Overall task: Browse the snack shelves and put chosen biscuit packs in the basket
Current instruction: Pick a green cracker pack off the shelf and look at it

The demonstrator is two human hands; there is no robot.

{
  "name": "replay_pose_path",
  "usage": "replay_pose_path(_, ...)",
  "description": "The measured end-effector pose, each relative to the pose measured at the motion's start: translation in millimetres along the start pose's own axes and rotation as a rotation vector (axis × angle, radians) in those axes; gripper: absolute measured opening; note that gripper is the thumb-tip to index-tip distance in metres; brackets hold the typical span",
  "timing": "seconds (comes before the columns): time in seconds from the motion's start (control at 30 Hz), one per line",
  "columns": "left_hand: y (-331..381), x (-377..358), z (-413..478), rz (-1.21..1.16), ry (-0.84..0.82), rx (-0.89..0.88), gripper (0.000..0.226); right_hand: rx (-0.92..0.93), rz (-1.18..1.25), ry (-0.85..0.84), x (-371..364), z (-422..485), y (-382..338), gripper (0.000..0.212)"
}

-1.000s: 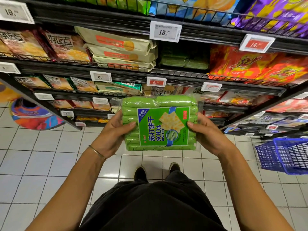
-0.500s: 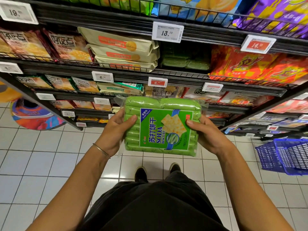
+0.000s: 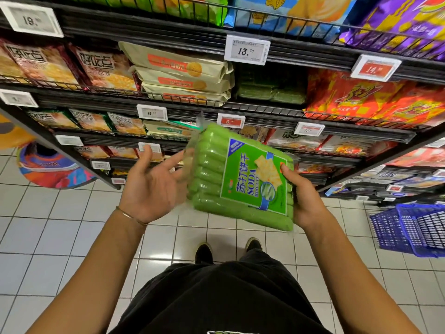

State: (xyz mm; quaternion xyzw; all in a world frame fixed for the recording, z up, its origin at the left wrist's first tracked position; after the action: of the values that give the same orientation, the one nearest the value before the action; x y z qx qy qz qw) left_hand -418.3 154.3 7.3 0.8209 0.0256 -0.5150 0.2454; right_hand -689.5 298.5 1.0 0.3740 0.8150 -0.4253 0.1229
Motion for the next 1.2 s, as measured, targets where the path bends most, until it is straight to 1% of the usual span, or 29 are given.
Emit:
replay_pose_path(0.07,-6.1,-1.5,5.4,-0.002,-0.030,-0.019,0.078,-0.008,0.079,-0.061,-4.9,3.6,6.1,0.045)
replay_pose_path(0.13,-16.7,-10.9,12.6,0.122,-0.054,-0.035,0.067,-0.030,0.108,-0.136,-14.7,6.4,10.4,0.056)
replay_pose_path(0.2,-24.1,-20.8,18.3,0.201,-0.083,-0.095,0.067,-0.094,0.097,-0.185,-24.5,8.2,14.4,0.066)
replay_pose_path(0.27,-24.6,-30.2,20.0,0.272,-0.107,-0.181,0.065,-0.150,0.072,-0.206,-29.6,10.1,19.7,0.061)
replay_pose_path(0.3,-21.9,-32.5,19.1,0.299,-0.095,-0.225,0.069,-0.170,0.062,-0.198,-29.9,11.5,22.5,0.054)
replay_pose_path(0.37,-14.0,-31.7,15.3,0.331,-0.058,-0.276,0.086,-0.207,0.050,-0.163,-28.8,12.3,28.3,0.041)
replay_pose_path(0.4,-9.4,-28.9,12.8,0.337,-0.064,-0.292,0.094,-0.221,0.052,-0.158,-29.1,11.9,30.3,0.039)
replay_pose_path(0.43,-6.4,-26.0,9.5,0.364,-0.090,-0.292,0.094,-0.231,0.057,-0.167,-30.2,10.4,31.0,0.038)
replay_pose_path(0.47,-3.7,-22.3,7.3,0.423,-0.137,-0.281,0.082,-0.239,0.061,-0.183,-32.2,8.3,30.4,0.037)
replay_pose_path(0.5,-1.5,-18.6,4.8,0.480,-0.170,-0.273,0.064,-0.245,0.065,-0.195,-32.6,6.4,29.9,0.039)
replay_pose_path(0.53,0.4,-15.4,2.4,0.515,-0.175,-0.269,0.051,-0.250,0.077,-0.208,-32.0,4.6,29.5,0.046)
replay_pose_path(0.57,2.3,-12.2,2.1,0.518,-0.130,-0.263,0.052,-0.260,0.098,-0.226,-31.3,3.0,29.4,0.059)
replay_pose_path(0.63,4.6,-6.0,3.9,0.486,-0.036,-0.274,0.070,-0.278,0.152,-0.290,-35.6,-1.5,29.2,0.081)
replay_pose_path(0.67,3.9,-5.5,6.0,0.491,-0.017,-0.306,0.066,-0.265,0.168,-0.314,-38.5,-2.2,28.9,0.085)
replay_pose_path(0.7,1.6,-8.2,7.6,0.496,-0.016,-0.325,0.057,-0.246,0.165,-0.308,-40.5,-1.4,28.6,0.084)
replay_pose_path(0.73,-1.0,-10.4,9.3,0.479,-0.023,-0.339,0.053,-0.236,0.166,-0.290,-42.2,-0.4,28.9,0.079)
replay_pose_path(0.77,-4.3,-13.8,10.7,0.433,-0.002,-0.352,0.057,-0.231,0.189,-0.286,-43.2,0.4,29.7,0.073)
replay_pose_path(0.8,-6.8,-16.1,12.4,0.375,0.036,-0.364,0.069,-0.240,0.233,-0.296,-43.9,1.6,30.8,0.069)
replay_pose_path(0.83,-9.1,-18.3,13.8,0.326,0.080,-0.382,0.081,-0.250,0.265,-0.310,-43.9,2.0,32.1,0.069)
replay_pose_path(0.87,-11.5,-20.5,14.8,0.301,0.120,-0.398,0.088,-0.256,0.277,-0.316,-43.4,1.9,33.2,0.069)
replay_pose_path(0.9,-14.6,-23.7,15.1,0.292,0.168,-0.405,0.089,-0.248,0.270,-0.307,-40.6,2.1,34.1,0.068)
replay_pose_path(1.0,-22.1,-27.6,14.5,0.276,0.288,-0.393,0.073,-0.176,0.215,-0.259,-29.6,1.6,29.2,0.063)
replay_pose_path(1.07,-22.1,-27.3,12.6,0.307,0.347,-0.381,0.065,-0.122,0.143,-0.268,-22.5,-0.2,22.5,0.065)
replay_pose_path(1.1,-22.0,-27.8,11.7,0.334,0.361,-0.375,0.063,-0.102,0.074,-0.280,-20.8,-0.8,19.3,0.062)
replay_pose_path(1.13,-22.3,-28.4,11.7,0.364,0.378,-0.369,0.061,-0.085,-0.023,-0.273,-21.5,-1.8,15.4,0.057)
replay_pose_path(1.2,-24.6,-31.1,12.8,0.410,0.413,-0.347,0.054,-0.033,-0.299,-0.248,-28.3,-4.9,7.0,0.053)
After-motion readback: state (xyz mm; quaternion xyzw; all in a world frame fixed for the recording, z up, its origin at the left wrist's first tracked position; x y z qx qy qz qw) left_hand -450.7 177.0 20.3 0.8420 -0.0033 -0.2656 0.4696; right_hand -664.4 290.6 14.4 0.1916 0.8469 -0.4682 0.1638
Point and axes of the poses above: each hand's wrist, its own z-axis towards the middle knuckle, its own x-axis out of the back of the hand, y = z × x, the point moved 3 cm from there along z, towards the middle knuckle, and after that the axes turned 5 degrees about -y, right-handed, at the moved point
